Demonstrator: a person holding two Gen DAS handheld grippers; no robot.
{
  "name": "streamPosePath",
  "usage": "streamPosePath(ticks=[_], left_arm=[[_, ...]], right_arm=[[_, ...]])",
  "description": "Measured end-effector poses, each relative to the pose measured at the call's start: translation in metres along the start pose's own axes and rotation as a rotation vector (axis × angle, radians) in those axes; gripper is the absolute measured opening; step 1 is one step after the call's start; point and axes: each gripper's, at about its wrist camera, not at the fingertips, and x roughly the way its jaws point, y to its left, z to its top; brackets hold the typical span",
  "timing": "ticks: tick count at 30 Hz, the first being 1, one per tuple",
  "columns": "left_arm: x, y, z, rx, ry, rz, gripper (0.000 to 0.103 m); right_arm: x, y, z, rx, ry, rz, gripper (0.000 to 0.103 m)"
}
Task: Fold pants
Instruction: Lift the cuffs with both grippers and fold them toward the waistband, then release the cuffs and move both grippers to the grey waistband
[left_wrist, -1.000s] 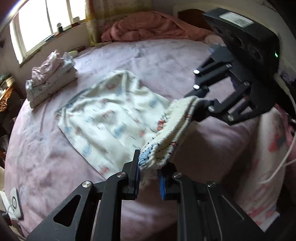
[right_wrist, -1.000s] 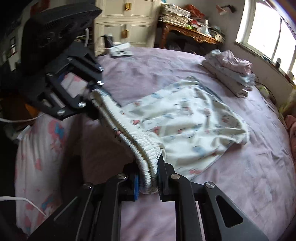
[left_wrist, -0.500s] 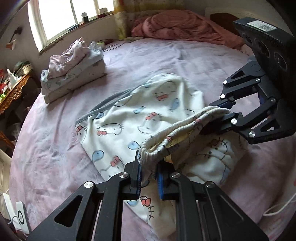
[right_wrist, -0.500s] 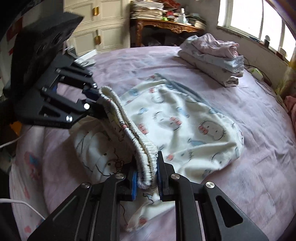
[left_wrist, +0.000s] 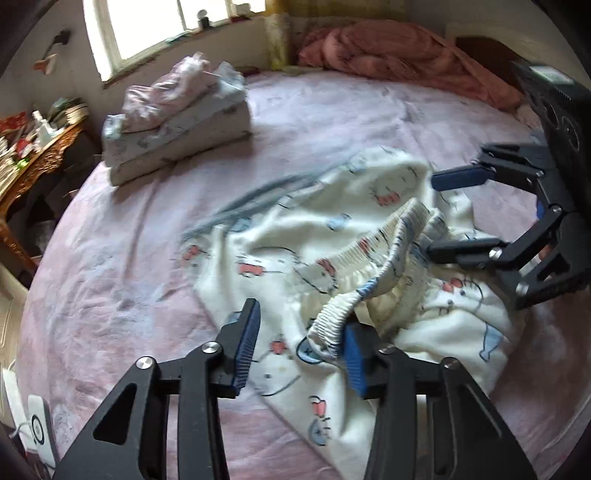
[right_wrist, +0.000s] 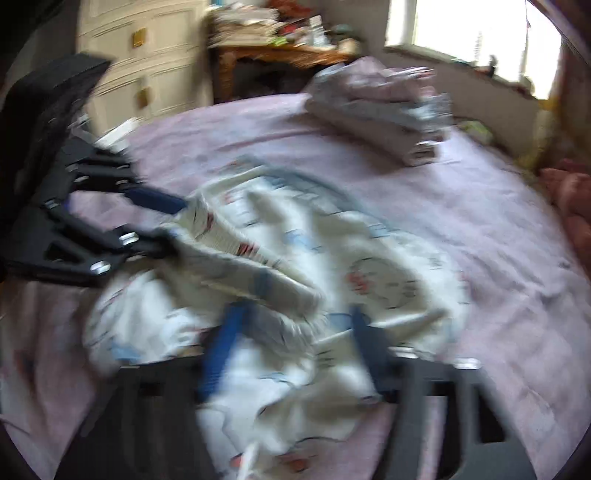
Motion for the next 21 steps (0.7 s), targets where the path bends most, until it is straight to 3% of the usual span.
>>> streamPosePath(ticks=[2, 4, 6, 8, 11, 16, 21], left_arm=[[-0.011, 0.004, 0.001, -0.014, -0.037, 0.004, 0.045], [-0.019, 0.004, 0.003, -0.004, -0.071, 0.012, 0.057], [-0.023, 0.0, 0.007, 0.015, -0.097, 0.021, 0.06], [-0.019, -0.004, 0.014, 0.02, -0.08, 0.013, 0.06], [-0.009, -0.004, 0.024, -0.001, -0.046, 0.029, 0.06], [0.001, 0.006, 0.029, -0.064, 0.033, 0.009, 0.06], [0.007, 0.01, 0.023, -0.077, 0.084, -0.048, 0.06]], right_arm=[[-0.007, -0.011, 0.0, 0.057, -0.014, 0.0, 0.073], [-0.019, -0.02, -0.002, 0.128, -0.053, -0.022, 0.073], [-0.031, -0.022, -0.003, 0.158, -0.09, -0.021, 0.061], [-0.042, -0.02, -0.001, 0.171, -0.113, 0.002, 0.033], [-0.05, -0.011, 0.003, 0.205, -0.129, 0.037, 0.025], [-0.026, 0.008, 0.004, 0.266, -0.018, 0.114, 0.024], [0.012, 0.005, -0.004, 0.336, 0.073, 0.038, 0.016]])
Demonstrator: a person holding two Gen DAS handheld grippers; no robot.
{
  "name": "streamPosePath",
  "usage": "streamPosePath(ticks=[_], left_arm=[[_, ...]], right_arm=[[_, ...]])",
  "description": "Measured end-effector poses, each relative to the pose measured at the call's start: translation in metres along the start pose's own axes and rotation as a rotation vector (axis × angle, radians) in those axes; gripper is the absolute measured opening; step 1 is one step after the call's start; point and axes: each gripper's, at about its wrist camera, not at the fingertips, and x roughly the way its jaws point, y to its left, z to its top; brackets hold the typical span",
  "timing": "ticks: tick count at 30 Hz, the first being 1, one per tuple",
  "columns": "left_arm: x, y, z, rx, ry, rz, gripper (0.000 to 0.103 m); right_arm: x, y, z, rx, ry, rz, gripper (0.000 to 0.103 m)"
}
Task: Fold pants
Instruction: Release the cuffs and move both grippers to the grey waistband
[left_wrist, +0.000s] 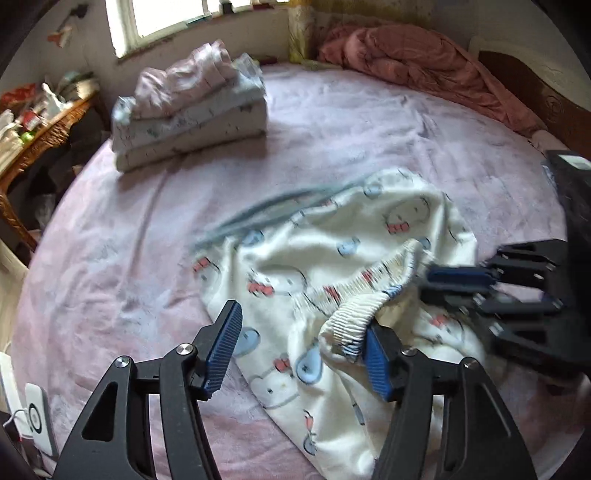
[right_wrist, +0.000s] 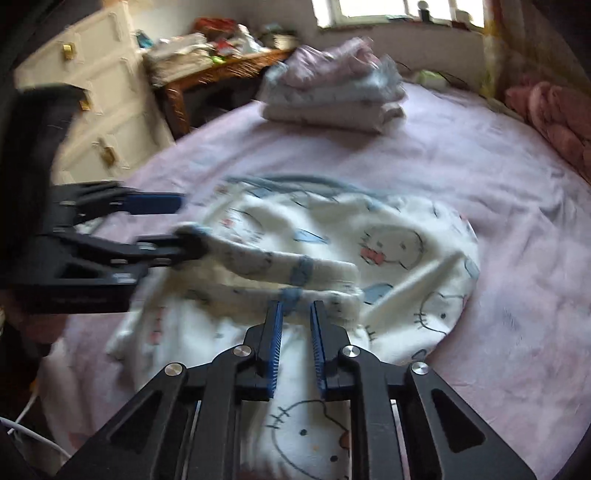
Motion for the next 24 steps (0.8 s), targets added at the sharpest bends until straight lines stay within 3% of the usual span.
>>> streamPosePath(ticks=[7, 11, 13, 14, 15, 17, 20, 22, 24], left_arm=[[-0.004, 0.003, -0.01, -0.003, -0.003, -0.186, 0.069], [-0.016, 0.006, -0.011, -0.019, -0.052, -0.184, 0.069], [-0.023, 0.006, -0.013, -0.017, -0.077, -0.16, 0.052], [-0.026, 0.002, -0.016, 0.004, -0.08, -0.165, 0.023], [-0.026, 0.0, -0.018, 0.024, -0.07, -0.18, 0.01], [-0.03, -0.008, -0.021, 0.051, -0.076, -0.222, 0.009], [-0.036, -0.023, -0.024, 0.102, -0.101, -0.261, 0.005], [-0.031, -0.031, -0.023, 0.109, -0.113, -0.219, 0.005], [-0.016, -0.034, -0.022, 0.074, -0.079, -0.16, 0.005]], right_arm=[[0.014, -0.007, 0.0, 0.034, 0.024, 0.003, 0.016], [0.012, -0.003, 0.001, 0.023, 0.015, -0.035, 0.016], [0.007, -0.004, 0.002, 0.034, -0.015, -0.095, 0.016], [0.003, -0.005, 0.001, 0.038, -0.04, -0.137, 0.016], [-0.003, -0.002, 0.0, 0.031, -0.081, -0.196, 0.016], [-0.014, 0.003, -0.001, 0.011, -0.132, -0.221, 0.016], [-0.025, 0.002, 0.001, 0.055, -0.147, -0.147, 0.016], [-0.028, 0.007, 0.002, 0.056, -0.129, -0.069, 0.016], [-0.022, 0.011, 0.002, 0.041, -0.108, -0.06, 0.016]])
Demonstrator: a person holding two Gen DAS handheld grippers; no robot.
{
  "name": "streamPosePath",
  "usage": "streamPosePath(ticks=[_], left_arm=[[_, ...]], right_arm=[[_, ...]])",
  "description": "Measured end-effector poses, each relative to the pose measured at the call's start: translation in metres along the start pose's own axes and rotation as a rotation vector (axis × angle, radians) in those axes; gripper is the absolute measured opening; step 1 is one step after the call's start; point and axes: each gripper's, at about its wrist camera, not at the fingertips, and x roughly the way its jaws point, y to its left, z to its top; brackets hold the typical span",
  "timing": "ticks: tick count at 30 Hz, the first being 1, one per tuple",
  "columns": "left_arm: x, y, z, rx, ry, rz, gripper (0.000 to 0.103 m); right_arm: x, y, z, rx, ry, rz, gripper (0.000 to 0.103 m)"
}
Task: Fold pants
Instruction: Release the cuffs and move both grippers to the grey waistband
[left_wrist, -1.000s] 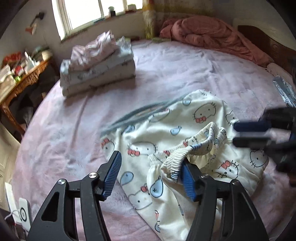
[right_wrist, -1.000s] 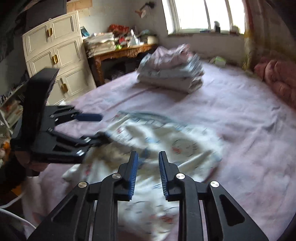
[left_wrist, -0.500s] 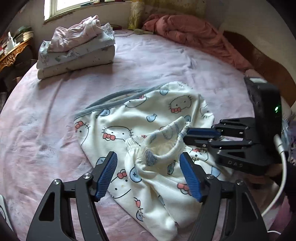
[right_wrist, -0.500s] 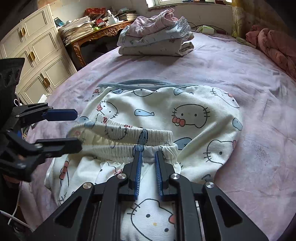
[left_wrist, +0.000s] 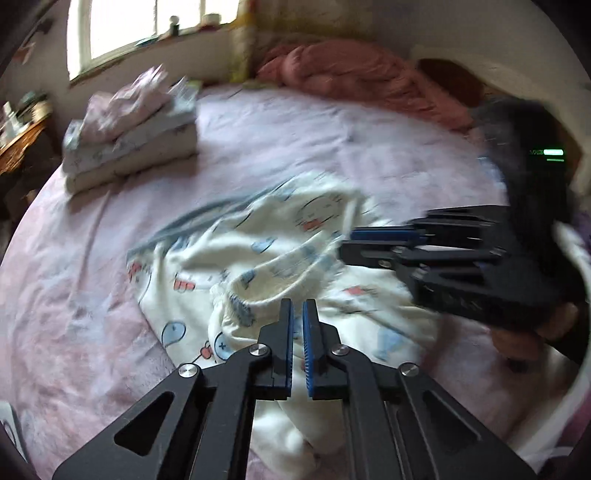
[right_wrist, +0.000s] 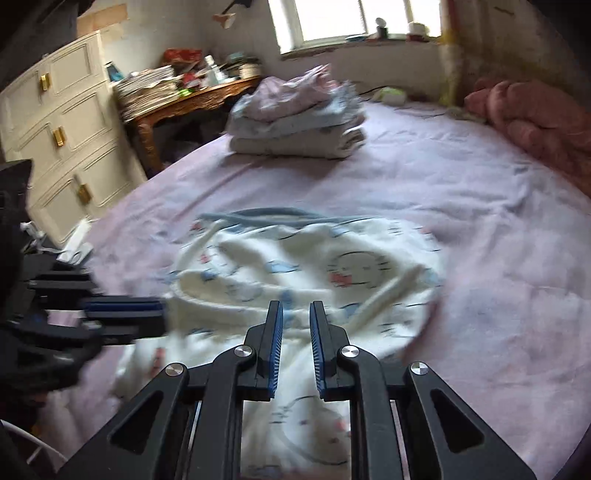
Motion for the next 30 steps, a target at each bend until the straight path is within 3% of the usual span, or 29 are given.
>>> streamPosePath(ticks=[3, 8, 13, 17, 21, 23, 24, 27, 30], left_arm=[[0.024, 0.011, -0.005, -0.065, 0.043, 0.043, 0.005], [0.039, 0.021, -0.012, -0.114, 0.063, -0.012, 0.005], [0.021, 0.019, -0.008, -0.095, 0.01, -0.022, 0.007], [-0.006, 0.032, -0.001, -0.115, -0.083, 0.012, 0.05], [-0.019, 0.061, 0.006, -0.189, -0.115, 0.058, 0.064], [-0.019, 0.08, 0.008, -0.252, -0.105, 0.063, 0.066], [-0.018, 0.09, 0.007, -0.29, -0.093, 0.064, 0.071], [-0.009, 0.115, -0.001, -0.406, -0.048, 0.042, 0.073], [0.006, 0.13, -0.01, -0.495, 0.017, -0.094, 0.065]], right_arm=[[0.019, -0.001, -0.005, 0.003, 0.039, -0.033, 0.016], [0.037, -0.018, -0.019, 0.079, 0.085, 0.014, 0.016], [0.03, -0.021, -0.016, 0.068, 0.07, 0.031, 0.016], [0.016, -0.035, -0.008, 0.103, 0.03, 0.003, 0.017], [0.004, -0.056, 0.001, 0.164, -0.003, -0.015, 0.034], [-0.004, -0.065, 0.005, 0.191, -0.032, -0.029, 0.058], [-0.01, -0.072, 0.007, 0.207, -0.052, -0.04, 0.062], [-0.024, -0.092, 0.015, 0.249, -0.084, -0.061, 0.065], [-0.024, -0.114, 0.014, 0.298, -0.044, -0.014, 0.066]])
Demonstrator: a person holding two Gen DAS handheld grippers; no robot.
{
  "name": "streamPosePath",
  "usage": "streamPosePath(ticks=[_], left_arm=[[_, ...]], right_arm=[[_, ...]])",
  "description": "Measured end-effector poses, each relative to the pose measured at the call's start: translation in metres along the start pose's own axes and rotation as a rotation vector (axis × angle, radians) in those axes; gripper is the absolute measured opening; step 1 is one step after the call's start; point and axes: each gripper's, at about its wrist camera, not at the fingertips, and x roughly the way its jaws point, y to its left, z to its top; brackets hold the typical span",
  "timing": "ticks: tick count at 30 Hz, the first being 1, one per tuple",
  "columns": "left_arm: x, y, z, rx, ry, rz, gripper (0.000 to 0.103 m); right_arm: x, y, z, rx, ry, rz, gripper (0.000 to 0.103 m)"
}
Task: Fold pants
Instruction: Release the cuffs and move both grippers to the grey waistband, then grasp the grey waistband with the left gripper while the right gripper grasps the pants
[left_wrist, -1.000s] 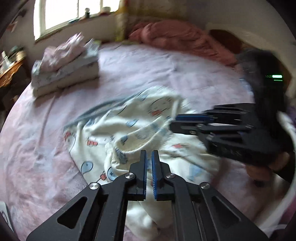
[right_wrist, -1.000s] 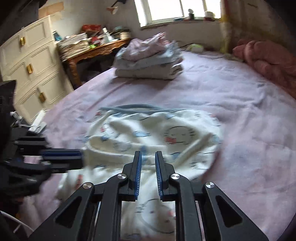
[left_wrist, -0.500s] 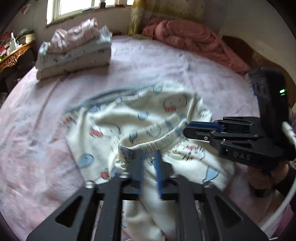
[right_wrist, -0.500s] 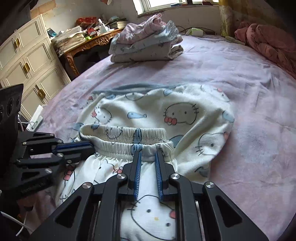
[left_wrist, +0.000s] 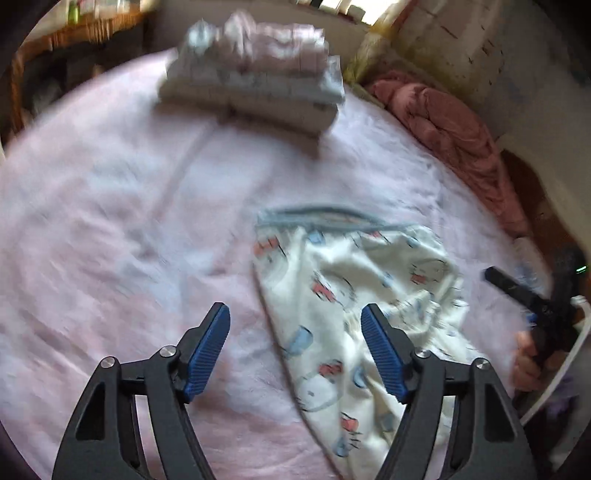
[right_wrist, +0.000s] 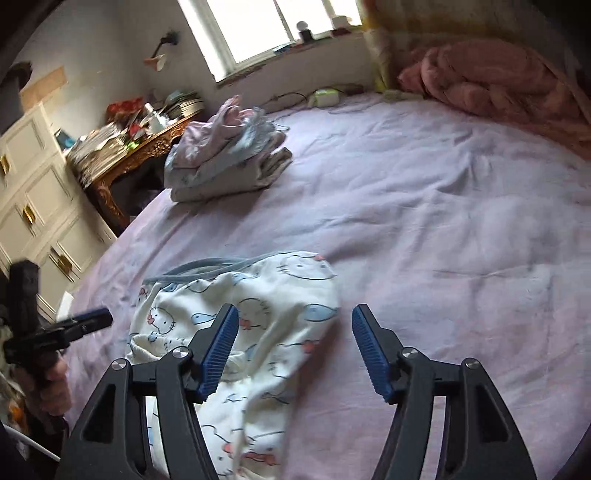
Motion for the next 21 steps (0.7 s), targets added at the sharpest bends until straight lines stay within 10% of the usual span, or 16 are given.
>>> streamPosePath(ticks=[5, 21], left_arm=[[0.02, -0.002, -0.005, -0.017, 0.068, -0.028, 0.062], [0.053, 0.03, 0.028, -0.193, 0.012, -0.176, 0.063]], right_arm=[[0.032, -0.029, -0.019, 0.07, 0.161, 0.125, 0.066], [0.101, -0.022, 0.012, 0.098, 0.223, 0.357, 0.066]])
